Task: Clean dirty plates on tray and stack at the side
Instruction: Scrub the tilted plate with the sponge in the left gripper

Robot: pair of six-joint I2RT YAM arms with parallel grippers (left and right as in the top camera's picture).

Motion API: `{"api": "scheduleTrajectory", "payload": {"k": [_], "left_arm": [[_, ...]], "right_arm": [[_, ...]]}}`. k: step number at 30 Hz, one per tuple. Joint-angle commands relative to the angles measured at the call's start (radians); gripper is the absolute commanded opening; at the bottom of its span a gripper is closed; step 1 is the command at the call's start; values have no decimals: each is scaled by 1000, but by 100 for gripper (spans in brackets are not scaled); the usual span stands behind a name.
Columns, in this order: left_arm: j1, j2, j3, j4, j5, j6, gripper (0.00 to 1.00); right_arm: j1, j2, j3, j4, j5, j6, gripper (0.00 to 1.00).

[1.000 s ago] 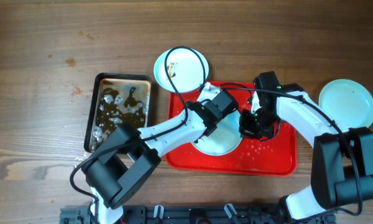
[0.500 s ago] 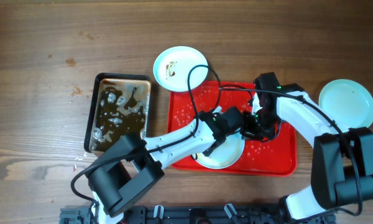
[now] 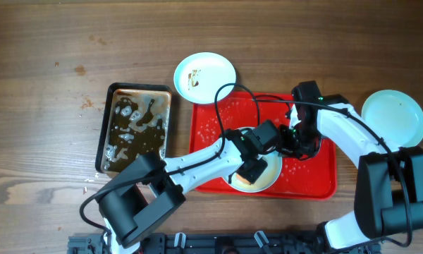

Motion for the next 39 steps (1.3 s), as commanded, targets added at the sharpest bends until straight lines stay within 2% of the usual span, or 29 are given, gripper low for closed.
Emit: {"api": "scheduleTrajectory", "payload": {"k": [1,3,10,14,19,20,21,22,23,25,27,29,31,34,36,39], "left_arm": [[-32,32,1,123,-120,-136,4],[-32,32,1,190,-291,-179,4],[-32,32,1,264,-643,-307,4],[-32,32,1,229,-730,-344,4],[-32,32,1,140,-684,-333,4],[-32,32,1,136,-684,-333,4],[-32,32,1,136,-684,-333,4],[-33,32,1,137,-679,-333,4],[-33,32,1,137,-672,-333,4],[-33,32,1,137,-645,-333,4],[-33,32,1,137,-631,-333,4],[-33,32,1,137,-628,-333,4],[-33,32,1,136,-620,-333,4],[-33,32,1,136,-609,-333,4],[-33,32,1,136,-589,-333,4],[-33,32,1,137,-583,-333,4]], "right_arm": [[19,14,1,20,-14,26,4],[19,14,1,18,-14,26,4],[19,14,1,15,-6,28,4],[19,14,1,11,-6,28,4],[19,14,1,10,12,30,4],[19,15,1,10,12,30,11],[19,15,1,12,12,30,45],[19,15,1,16,13,29,65],[19,15,1,18,12,29,68],[19,16,1,27,12,30,66],[19,16,1,39,12,34,59],[19,16,0,52,11,56,58],[19,16,-1,64,11,59,49],[19,20,-1,81,8,72,49],[19,33,-1,99,8,77,39],[19,48,-1,115,8,88,38]]}}
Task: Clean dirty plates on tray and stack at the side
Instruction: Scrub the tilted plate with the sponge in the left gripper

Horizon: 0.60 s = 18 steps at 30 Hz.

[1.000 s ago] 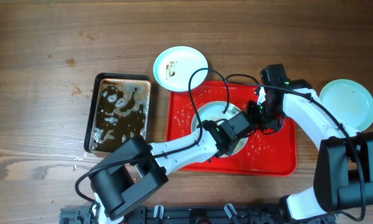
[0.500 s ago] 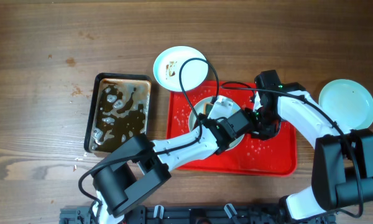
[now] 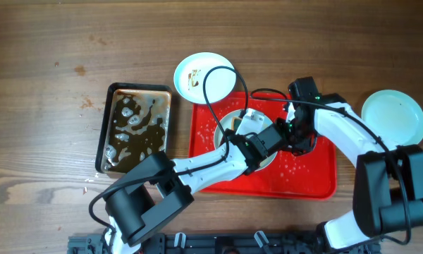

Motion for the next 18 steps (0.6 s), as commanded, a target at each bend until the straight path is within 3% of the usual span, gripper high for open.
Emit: {"api": "scheduleTrajectory", "payload": {"k": [1,4,6,8,11,12,13,16,18], "left_arm": [[-2,-1,13,-3,35,-18,4],[-2,-1,13,-3,34,-18,4],[-2,-1,13,-2,34,-18,4],[-2,-1,13,-1,34,-17,4],[-2,-1,13,-1,34,-18,4],[-2,-1,13,-1,34,-18,4],[-2,-1,13,-1,35,-18,4],[-2,-1,13,-1,35,-18,4],[-2,-1,13,-1,35,-17,4]], "right_arm": [[3,36,-11,15,5,19,37],[3,55,-11,28,1,21,31],[3,63,-11,39,-2,21,10],[3,64,-11,43,-2,28,9],[3,64,-11,51,-2,34,26],[3,66,-11,56,-2,35,26],[3,67,-11,59,-2,37,26],[3,84,-14,75,-3,37,5],[3,97,-46,115,-7,37,4]]}}
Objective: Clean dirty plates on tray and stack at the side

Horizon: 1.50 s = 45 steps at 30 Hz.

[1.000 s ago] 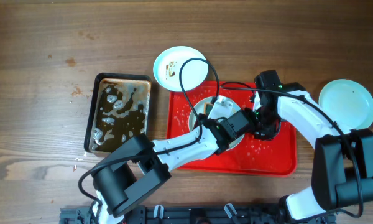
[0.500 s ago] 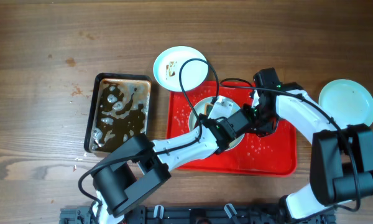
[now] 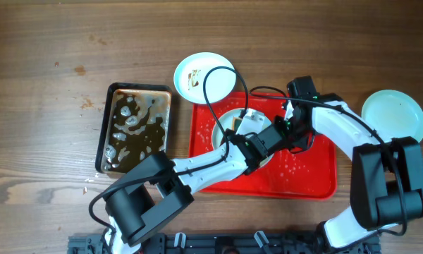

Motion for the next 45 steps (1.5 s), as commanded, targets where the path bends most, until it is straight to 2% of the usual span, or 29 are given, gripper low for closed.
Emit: {"api": "scheduleTrajectory", "payload": {"k": [1,5,11,18,25,29,37,41,45], "left_arm": [[-3,-1,12,-2,25,-18,4],[-3,-14,13,-2,24,-17,4],[-2,-119,17,-28,15,-17,4],[6,-209,17,-275,-161,-27,4],[98,-209,17,-495,-154,-236,4],[189,-209,17,-586,-102,-284,4],[317,-248,17,-606,-76,-286,4],[405,-326,17,-602,27,-268,4],[502,-335,17,-592,208,-191,4]], "right_arm": [[5,56,-58,63,13,13,4],[5,56,-119,128,-4,32,4],[5,56,-123,136,-3,39,4],[-16,56,-116,120,16,34,4],[-41,19,10,16,128,11,4],[-43,-42,121,-75,225,3,4],[-42,-235,238,-164,331,-25,4],[-42,-360,238,-190,399,-71,4],[-42,-452,238,-240,476,-102,4]]}}
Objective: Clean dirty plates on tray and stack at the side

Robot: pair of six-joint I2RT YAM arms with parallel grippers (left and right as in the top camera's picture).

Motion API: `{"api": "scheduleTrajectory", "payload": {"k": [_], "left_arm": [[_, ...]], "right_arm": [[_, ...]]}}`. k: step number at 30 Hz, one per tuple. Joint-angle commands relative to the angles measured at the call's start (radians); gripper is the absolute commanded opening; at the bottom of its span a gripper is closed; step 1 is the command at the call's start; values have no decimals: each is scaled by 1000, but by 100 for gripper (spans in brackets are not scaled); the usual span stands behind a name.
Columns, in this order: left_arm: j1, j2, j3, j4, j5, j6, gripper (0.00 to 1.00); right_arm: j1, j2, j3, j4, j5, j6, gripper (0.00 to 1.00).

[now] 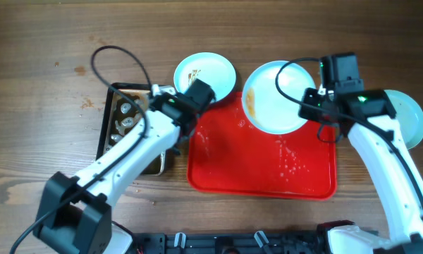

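Note:
A large white plate (275,99) with a brown smear at its left rim hangs over the back of the red tray (261,166). My right gripper (312,104) is shut on the plate's right rim. A smaller dirty plate (205,73) lies on the table just behind the tray's left corner. A clean white plate (411,118) rests at the far right, partly hidden by my right arm. My left gripper (194,99) hovers at the tray's back left corner, between the small plate and the dark pan; its fingers are hidden under the wrist.
A dark metal pan (130,130) of brown wash water stands left of the red tray, partly under my left arm. Water drops dot the tray's floor. Cables loop above both wrists.
My right gripper has moved back and right with the large plate, which now hangs over the tray's back edge. My left gripper has left the tray's middle for its back left corner.
First my left gripper was over the plate at the tray's front, with my right gripper at the plate's right side. Then both worked on the plate at the tray's middle. Now the right one holds the plate up alone and the left arm has drawn away toward the pan.

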Motion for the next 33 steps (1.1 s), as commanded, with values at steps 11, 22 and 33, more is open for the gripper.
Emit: {"api": "scheduleTrajectory", "payload": {"k": [11,22,33], "left_arm": [[213,-13,9,3,312,172,4],[222,-13,9,27,335,174,4],[222,-13,-5,41,335,174,4]], "right_arm": [[-4,-116,21,60,192,-289,5],[90,-116,21,312,423,-805,5],[280,-115,21,488,879,-1257,5]]}}
